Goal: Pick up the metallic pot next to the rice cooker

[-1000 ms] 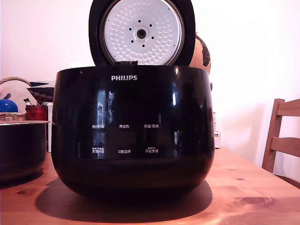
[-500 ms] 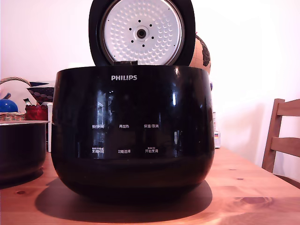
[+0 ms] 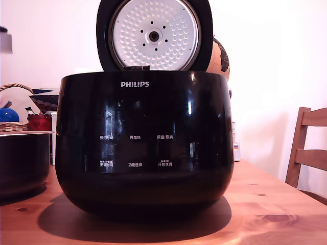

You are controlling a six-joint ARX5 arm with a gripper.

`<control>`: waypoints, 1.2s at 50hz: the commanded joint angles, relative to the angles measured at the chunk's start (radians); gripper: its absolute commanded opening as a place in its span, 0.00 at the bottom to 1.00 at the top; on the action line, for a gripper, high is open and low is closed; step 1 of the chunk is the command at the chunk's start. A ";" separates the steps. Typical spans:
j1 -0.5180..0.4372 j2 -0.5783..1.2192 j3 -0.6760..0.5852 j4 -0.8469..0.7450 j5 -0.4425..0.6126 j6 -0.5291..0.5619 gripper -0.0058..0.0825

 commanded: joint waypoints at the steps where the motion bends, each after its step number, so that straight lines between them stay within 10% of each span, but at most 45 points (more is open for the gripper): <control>1: 0.005 0.036 -0.007 0.003 0.004 0.004 0.52; 12: 0.009 0.085 -0.007 0.013 0.004 0.005 0.48; 25: 0.008 0.083 -0.006 0.018 0.001 0.004 0.03; 60: -0.093 -0.020 0.196 -0.197 -0.228 -0.004 0.04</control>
